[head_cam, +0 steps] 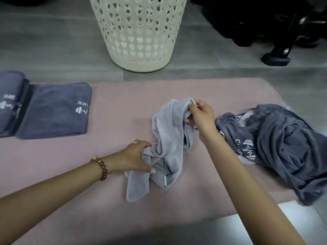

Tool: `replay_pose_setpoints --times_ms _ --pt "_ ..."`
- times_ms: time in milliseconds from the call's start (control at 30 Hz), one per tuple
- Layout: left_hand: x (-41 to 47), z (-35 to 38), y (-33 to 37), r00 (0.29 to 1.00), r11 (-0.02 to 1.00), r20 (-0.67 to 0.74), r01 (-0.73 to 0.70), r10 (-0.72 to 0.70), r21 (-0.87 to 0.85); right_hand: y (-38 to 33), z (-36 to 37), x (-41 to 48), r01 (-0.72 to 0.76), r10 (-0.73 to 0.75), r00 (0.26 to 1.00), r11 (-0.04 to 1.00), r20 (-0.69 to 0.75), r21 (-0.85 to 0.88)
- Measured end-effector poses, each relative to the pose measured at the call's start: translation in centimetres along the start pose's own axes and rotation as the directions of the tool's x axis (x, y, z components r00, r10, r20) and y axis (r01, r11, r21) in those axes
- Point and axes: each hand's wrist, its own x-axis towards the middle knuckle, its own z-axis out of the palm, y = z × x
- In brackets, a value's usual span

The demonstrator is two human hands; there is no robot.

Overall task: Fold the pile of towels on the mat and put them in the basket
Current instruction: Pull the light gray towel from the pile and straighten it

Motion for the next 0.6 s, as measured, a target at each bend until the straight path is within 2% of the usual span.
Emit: replay_pose_setpoints --times_ms 33,67,133,167,200,233,267,300,333,367,433,467,533,567,600 --pt "0.1 1.1 -0.7 1.000 0.995 -0.001 0.027 -0.027 0.098 0.1 0.8 0.1 -0.003 0.002 1.000 0.999 0.025 0.047" --pt "0.2 1.9 -1.5 0.998 0.986 -0.059 0.024 -0.015 0.163 0.2 1.5 0.2 0.015 -0.019 0.997 0.998 0.072 0.055" --pt "-0.1 1.7 -2.2 0.981 0.989 -0.195 0.033 -0.004 0.144 0.3 2.6 0.1 0.091 -0.075 0.970 0.994 0.231 -0.062" --pt "-0.5 0.9 -1.6 0.971 0.998 -0.232 0.051 -0.055 -0.025 0.3 2.8 -0.4 0.130 -0.082 0.946 0.982 0.312 -0.137" --pt "-0.9 -0.1 -1.0 0.956 0.957 -0.259 0.063 -0.140 -0.284 0.5 3.0 -1.1 0.173 -0.088 0.922 0.965 0.377 -0.199" --pt "-1.3 -1.1 -0.2 0.936 0.835 -0.261 0.058 -0.236 -0.547 0.9 3.1 -2.0 0.249 -0.137 0.898 0.942 0.417 -0.226" --pt "-1.6 -2.0 0.3 0.916 0.673 -0.249 0.031 -0.316 -0.739 1.3 3.2 -3.1 0.345 -0.221 0.870 0.912 0.441 -0.223" --pt "-2.2 -2.8 0.7 0.899 0.546 -0.246 -0.009 -0.363 -0.838 1.9 3.2 -4.2 0.427 -0.290 0.832 0.879 0.473 -0.211" --pt "-2.9 -3.6 0.9 0.884 0.482 -0.262 -0.048 -0.388 -0.875 2.5 3.2 -5.2 0.475 -0.312 0.787 0.857 0.532 -0.200" --pt "-3.7 -4.3 1.1 0.875 0.457 -0.281 -0.078 -0.395 -0.886 3.2 3.3 -6.1 0.484 -0.271 0.739 0.851 0.617 -0.206" --pt "-5.0 -5.2 0.9 0.858 0.453 -0.340 -0.145 -0.385 -0.880 4.5 3.4 -7.6 0.441 -0.088 0.642 0.855 0.761 -0.273" --pt "-5.5 -5.5 0.5 0.847 0.456 -0.370 -0.176 -0.382 -0.873 5.5 3.5 -7.8 0.472 -0.027 0.599 0.820 0.801 -0.325" --pt "-6.7 -5.7 0.0 0.829 0.434 -0.390 -0.202 -0.402 -0.878 7.1 3.6 -7.6 0.639 0.011 0.565 0.627 0.825 -0.445" --pt "-7.3 -5.7 -0.2 0.817 0.411 -0.386 -0.204 -0.428 -0.889 7.9 3.6 -7.2 0.692 0.024 0.572 0.523 0.820 -0.498" --pt "-7.9 -5.6 -0.6 0.811 0.375 -0.371 -0.205 -0.452 -0.904 8.5 3.5 -6.9 0.696 0.055 0.591 0.470 0.805 -0.543"
